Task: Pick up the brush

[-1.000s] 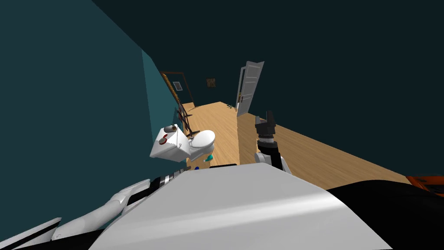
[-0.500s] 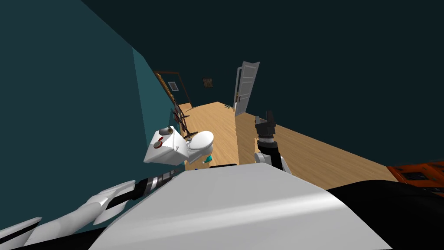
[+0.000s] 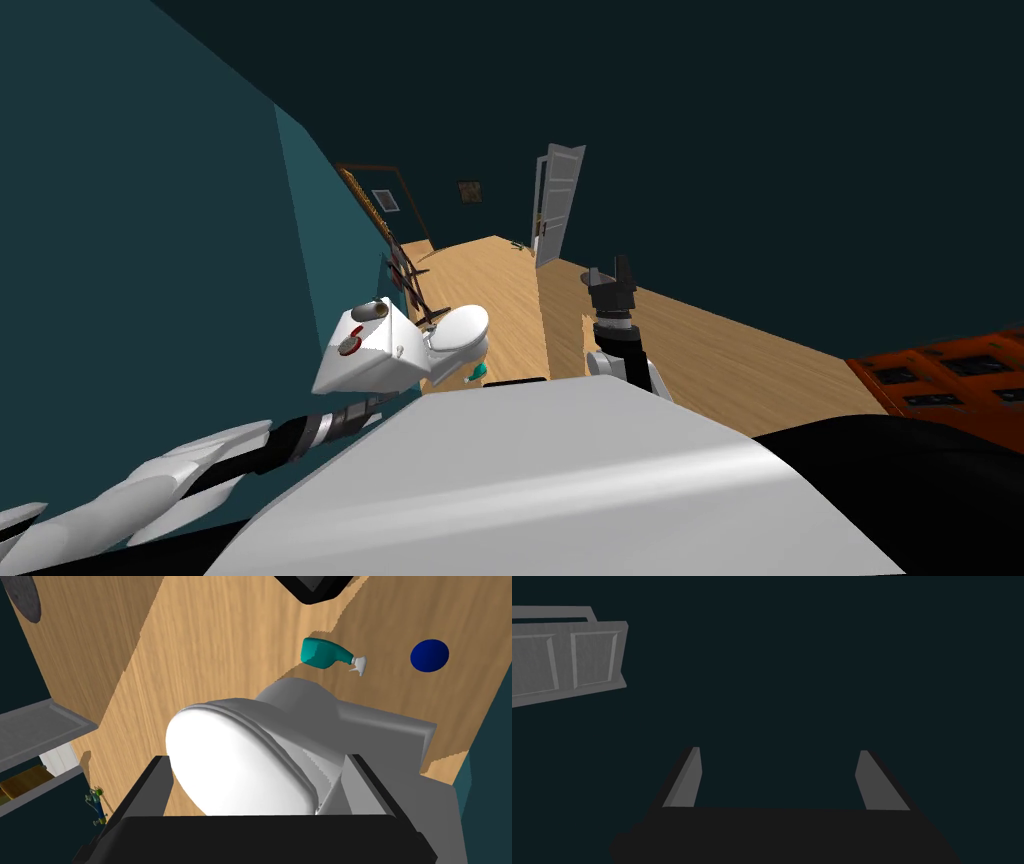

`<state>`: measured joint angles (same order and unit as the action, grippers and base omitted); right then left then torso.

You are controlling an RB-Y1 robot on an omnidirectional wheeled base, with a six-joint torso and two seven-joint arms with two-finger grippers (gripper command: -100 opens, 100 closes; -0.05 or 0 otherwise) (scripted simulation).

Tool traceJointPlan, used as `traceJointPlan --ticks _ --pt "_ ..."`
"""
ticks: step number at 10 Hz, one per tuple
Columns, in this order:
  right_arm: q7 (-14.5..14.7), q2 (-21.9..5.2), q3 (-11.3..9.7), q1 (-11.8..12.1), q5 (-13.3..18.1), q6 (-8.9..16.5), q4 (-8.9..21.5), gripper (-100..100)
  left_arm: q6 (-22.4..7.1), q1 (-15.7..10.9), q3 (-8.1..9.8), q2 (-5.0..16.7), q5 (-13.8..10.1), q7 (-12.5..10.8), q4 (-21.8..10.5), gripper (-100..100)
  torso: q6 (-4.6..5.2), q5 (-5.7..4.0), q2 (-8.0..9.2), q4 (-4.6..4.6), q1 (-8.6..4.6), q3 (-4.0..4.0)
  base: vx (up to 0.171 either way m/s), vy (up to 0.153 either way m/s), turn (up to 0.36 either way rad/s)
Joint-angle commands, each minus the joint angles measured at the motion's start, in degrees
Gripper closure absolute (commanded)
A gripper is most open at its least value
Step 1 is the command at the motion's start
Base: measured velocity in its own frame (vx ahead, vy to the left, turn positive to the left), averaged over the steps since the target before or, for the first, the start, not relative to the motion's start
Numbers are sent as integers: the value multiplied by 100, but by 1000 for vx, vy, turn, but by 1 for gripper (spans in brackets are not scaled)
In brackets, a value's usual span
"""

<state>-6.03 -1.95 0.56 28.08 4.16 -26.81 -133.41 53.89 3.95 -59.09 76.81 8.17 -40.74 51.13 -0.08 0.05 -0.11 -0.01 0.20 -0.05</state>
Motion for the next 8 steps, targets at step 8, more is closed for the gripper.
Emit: traceJointPlan --ticks 8 --pt "0 0 0 -1 0 0 0 0 385 -256 -375 811 37 -352 -874 -100 4 -3 2 1 -2 2 35 32 -105"
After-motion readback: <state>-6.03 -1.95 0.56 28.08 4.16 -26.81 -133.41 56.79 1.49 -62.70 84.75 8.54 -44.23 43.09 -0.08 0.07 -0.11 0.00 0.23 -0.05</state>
